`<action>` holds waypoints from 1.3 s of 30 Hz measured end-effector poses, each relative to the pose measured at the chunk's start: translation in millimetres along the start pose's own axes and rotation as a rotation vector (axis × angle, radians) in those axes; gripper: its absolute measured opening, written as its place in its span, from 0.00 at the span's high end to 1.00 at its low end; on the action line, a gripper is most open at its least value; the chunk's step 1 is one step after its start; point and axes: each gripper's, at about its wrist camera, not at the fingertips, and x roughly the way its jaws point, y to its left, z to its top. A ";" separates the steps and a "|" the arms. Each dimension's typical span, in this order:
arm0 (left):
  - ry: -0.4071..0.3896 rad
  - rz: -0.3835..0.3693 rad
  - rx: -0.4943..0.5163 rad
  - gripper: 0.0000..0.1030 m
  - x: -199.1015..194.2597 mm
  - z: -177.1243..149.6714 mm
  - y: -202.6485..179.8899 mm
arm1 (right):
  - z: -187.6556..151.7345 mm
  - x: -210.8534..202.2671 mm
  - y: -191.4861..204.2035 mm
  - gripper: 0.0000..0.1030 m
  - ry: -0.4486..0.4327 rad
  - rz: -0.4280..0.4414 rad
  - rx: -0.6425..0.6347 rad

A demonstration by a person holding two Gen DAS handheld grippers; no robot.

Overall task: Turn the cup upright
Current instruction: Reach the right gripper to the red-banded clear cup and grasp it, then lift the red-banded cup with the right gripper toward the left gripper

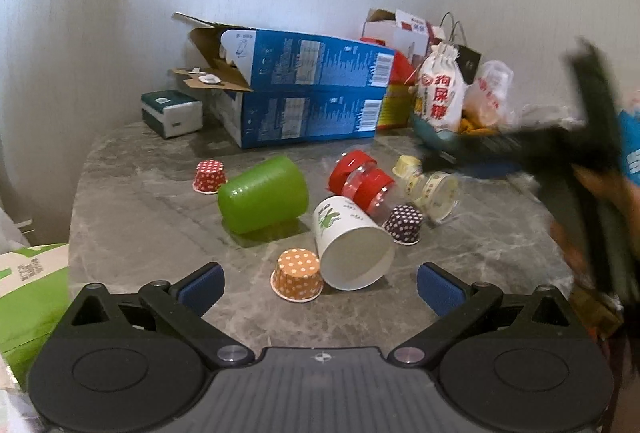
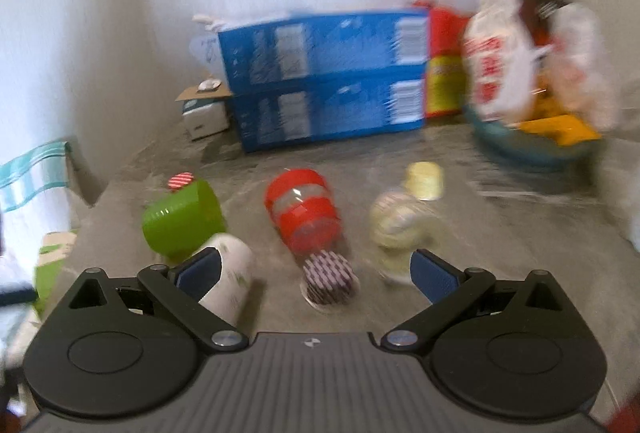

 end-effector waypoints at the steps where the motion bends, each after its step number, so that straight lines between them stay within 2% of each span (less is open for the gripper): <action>1: -0.003 0.004 0.005 0.00 -0.5 -0.2 1.2 | 13.0 11.5 0.7 0.01 0.030 0.023 -0.008; 5: -0.002 0.071 0.009 0.00 -0.7 -2.8 11.7 | 52.9 62.2 13.5 0.02 0.173 0.049 -0.114; 8: 0.003 0.074 -0.013 0.00 -2.3 -3.3 26.8 | 67.5 91.8 14.2 0.07 0.250 0.053 -0.136; 16: 0.025 0.094 -0.058 0.00 1.0 -7.0 52.5 | 74.4 137.7 6.7 0.16 0.430 0.102 -0.155; 20: 0.033 0.096 -0.078 0.00 2.1 -10.4 58.7 | 69.1 151.1 16.1 0.18 0.482 0.088 -0.208; 22: 0.024 0.110 -0.083 0.00 -1.8 -11.9 60.4 | 68.0 155.5 18.2 0.20 0.491 0.072 -0.224; 27: 0.005 0.119 -0.115 0.00 -12.1 -16.2 68.1 | 69.8 165.5 18.9 0.36 0.509 0.044 -0.236; 34: -0.021 0.107 -0.143 0.00 -30.3 -20.5 74.0 | 71.7 174.3 21.2 0.40 0.513 0.013 -0.237; 39: -0.041 0.124 -0.140 0.00 -46.9 -24.1 75.4 | 81.8 153.4 22.4 0.40 0.442 0.003 -0.194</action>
